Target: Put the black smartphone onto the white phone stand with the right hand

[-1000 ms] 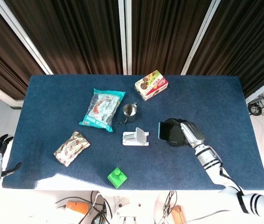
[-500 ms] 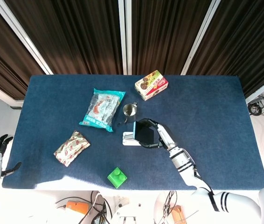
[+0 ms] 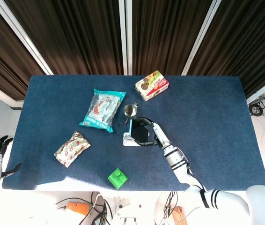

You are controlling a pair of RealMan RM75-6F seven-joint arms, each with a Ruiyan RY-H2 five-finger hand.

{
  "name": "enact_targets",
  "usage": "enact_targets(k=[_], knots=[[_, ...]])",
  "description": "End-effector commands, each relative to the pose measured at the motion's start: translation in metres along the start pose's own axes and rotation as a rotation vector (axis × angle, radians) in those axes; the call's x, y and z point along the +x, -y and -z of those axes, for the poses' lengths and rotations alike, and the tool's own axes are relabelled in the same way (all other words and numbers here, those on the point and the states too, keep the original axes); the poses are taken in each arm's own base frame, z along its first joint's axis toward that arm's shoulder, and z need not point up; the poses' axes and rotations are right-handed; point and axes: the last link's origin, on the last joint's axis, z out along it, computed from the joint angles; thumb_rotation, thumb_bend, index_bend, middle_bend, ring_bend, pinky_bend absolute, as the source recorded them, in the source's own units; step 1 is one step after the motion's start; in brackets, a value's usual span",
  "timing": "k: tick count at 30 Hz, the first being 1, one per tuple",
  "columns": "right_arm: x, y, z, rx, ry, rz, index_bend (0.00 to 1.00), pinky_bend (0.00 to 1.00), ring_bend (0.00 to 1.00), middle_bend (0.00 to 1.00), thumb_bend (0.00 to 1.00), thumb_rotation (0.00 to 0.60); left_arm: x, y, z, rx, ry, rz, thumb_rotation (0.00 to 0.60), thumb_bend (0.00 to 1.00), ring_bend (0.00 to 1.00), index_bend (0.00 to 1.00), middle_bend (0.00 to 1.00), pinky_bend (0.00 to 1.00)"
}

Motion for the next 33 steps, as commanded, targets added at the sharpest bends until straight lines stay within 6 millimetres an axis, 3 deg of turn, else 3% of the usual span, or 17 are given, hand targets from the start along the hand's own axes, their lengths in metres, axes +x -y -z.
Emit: enact_targets(k=[1, 11, 19, 23, 28, 31, 33], knots=[[-0.002, -0.002, 0.0, -0.003, 0.009, -0.002, 0.55, 0.41, 0.3, 0.43, 0.46, 0.6, 0.0, 0.0, 0.0, 0.0, 0.0, 0.0, 0.6, 0.12, 0.01, 0.14, 0.07, 0.0], [-0.004, -0.011, -0.001, -0.017, 0.024, -0.013, 0.48, 0.35, 0.25, 0.39, 0.45, 0.6, -0.002, 0.0, 0.0, 0.002, 0.005, 0.0, 0.6, 0.12, 0.01, 0.14, 0.07, 0.0], [-0.003, -0.014, 0.002, -0.012, 0.044, -0.015, 0.29, 0.26, 0.16, 0.3, 0.44, 0.6, -0.001, -0.001, 0.0, -0.001, 0.003, 0.0, 0.6, 0.12, 0.01, 0.14, 0.07, 0.0], [-0.002, -0.016, 0.003, -0.014, 0.047, -0.021, 0.27, 0.25, 0.15, 0.29, 0.43, 0.6, -0.001, -0.001, 0.0, 0.001, 0.004, -0.001, 0.6, 0.12, 0.01, 0.14, 0.07, 0.0], [0.0, -0.016, 0.006, -0.007, 0.052, -0.017, 0.2, 0.14, 0.09, 0.27, 0.43, 0.6, -0.001, -0.002, 0.001, -0.001, 0.002, -0.001, 0.6, 0.12, 0.01, 0.14, 0.07, 0.0], [0.009, -0.011, 0.012, 0.033, 0.048, 0.009, 0.12, 0.07, 0.02, 0.21, 0.43, 0.6, 0.0, -0.002, 0.001, -0.001, 0.0, -0.004, 0.6, 0.12, 0.01, 0.14, 0.07, 0.0], [0.028, -0.006, 0.021, 0.07, 0.029, 0.097, 0.11, 0.06, 0.01, 0.2, 0.43, 0.6, 0.001, -0.001, 0.001, 0.001, -0.001, -0.005, 0.6, 0.12, 0.01, 0.14, 0.07, 0.0]])
